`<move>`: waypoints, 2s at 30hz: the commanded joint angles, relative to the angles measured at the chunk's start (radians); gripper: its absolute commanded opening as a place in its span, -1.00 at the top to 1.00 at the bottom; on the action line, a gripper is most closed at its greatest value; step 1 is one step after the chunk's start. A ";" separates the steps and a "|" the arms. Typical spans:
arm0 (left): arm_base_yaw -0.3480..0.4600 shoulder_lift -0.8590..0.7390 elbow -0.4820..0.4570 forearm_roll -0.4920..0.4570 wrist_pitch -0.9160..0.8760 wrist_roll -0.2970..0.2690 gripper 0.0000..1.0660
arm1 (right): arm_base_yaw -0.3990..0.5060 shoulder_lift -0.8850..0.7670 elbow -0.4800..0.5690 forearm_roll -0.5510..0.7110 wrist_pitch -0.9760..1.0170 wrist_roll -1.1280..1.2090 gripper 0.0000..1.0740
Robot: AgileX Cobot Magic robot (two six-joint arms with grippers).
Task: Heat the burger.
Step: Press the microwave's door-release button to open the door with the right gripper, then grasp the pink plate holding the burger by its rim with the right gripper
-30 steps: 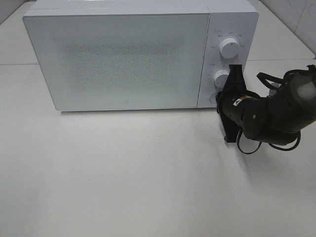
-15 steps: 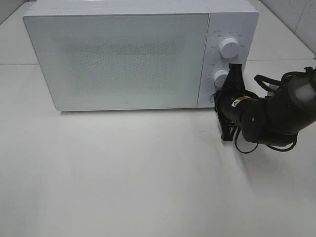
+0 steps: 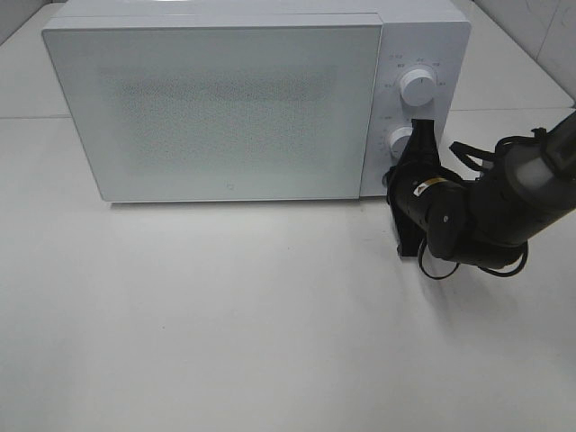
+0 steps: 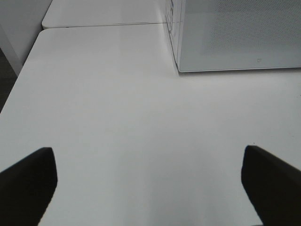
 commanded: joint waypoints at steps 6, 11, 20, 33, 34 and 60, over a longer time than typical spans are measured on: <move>0.005 -0.013 0.000 0.003 0.006 -0.001 -0.89 | -0.019 -0.009 -0.077 -0.016 -0.272 -0.042 1.00; 0.005 -0.013 0.000 0.003 0.006 -0.001 -0.89 | -0.019 -0.009 -0.077 -0.016 -0.271 -0.042 1.00; 0.005 -0.013 0.000 0.003 0.006 -0.001 -0.89 | -0.019 -0.011 -0.076 -0.016 -0.255 -0.030 1.00; 0.005 -0.013 0.000 0.003 0.006 -0.001 -0.89 | 0.020 -0.012 -0.075 -0.006 -0.163 -0.033 1.00; 0.005 -0.013 0.000 0.003 0.006 -0.001 -0.89 | 0.020 -0.012 -0.075 -0.006 -0.163 -0.033 1.00; 0.005 -0.013 0.000 0.003 0.006 -0.001 -0.89 | 0.064 -0.214 0.174 -0.020 0.025 -0.123 1.00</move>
